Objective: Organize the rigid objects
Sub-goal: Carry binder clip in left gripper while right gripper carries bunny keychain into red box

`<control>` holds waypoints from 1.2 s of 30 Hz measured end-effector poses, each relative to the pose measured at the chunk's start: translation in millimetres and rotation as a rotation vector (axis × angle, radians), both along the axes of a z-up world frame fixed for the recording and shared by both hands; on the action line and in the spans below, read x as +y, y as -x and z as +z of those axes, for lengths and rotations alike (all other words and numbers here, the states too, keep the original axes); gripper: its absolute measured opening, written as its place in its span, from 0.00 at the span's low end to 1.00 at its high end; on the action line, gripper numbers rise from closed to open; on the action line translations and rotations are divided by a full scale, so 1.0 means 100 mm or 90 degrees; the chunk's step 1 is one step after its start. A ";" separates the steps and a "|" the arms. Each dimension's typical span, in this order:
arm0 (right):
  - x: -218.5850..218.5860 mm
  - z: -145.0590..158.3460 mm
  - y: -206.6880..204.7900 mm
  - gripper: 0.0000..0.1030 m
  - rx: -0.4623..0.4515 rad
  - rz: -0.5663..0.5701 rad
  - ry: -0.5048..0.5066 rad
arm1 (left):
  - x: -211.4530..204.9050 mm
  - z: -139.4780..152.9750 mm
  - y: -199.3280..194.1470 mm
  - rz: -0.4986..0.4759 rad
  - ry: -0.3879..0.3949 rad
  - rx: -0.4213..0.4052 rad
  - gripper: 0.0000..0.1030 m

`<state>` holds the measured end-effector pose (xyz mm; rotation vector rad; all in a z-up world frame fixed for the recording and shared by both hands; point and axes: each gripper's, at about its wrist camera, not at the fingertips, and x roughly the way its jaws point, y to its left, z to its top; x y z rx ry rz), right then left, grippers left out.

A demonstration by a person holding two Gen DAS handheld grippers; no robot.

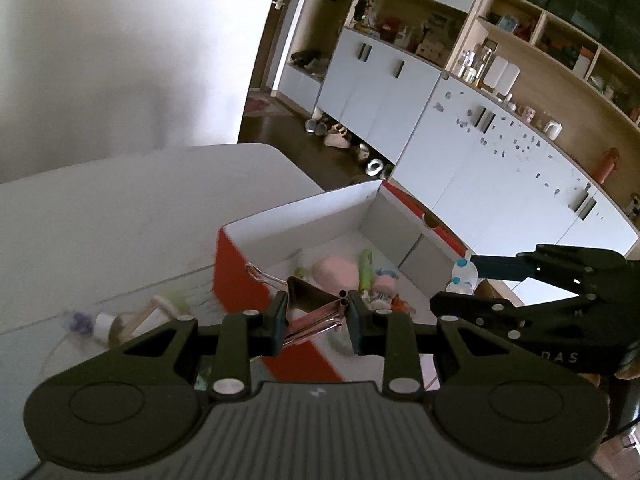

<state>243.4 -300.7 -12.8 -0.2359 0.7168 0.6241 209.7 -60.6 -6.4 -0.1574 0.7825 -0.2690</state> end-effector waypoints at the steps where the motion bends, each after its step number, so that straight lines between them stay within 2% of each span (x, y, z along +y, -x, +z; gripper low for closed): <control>1: -0.03 -0.02 -0.05 0.57 0.002 0.001 0.001 | -0.04 -0.01 -0.03 0.000 -0.001 0.002 0.29; 17: -0.39 -0.44 -0.68 0.57 0.015 0.036 0.053 | -0.73 -0.44 -0.71 0.007 -0.059 0.059 0.29; 30: -0.30 -0.80 -1.08 0.57 0.048 0.122 0.115 | -1.13 -0.82 -1.16 0.008 -0.104 0.107 0.29; 36: -0.16 -0.90 -1.17 0.57 0.035 0.160 0.147 | -1.14 -1.00 -1.39 0.025 -0.111 0.148 0.29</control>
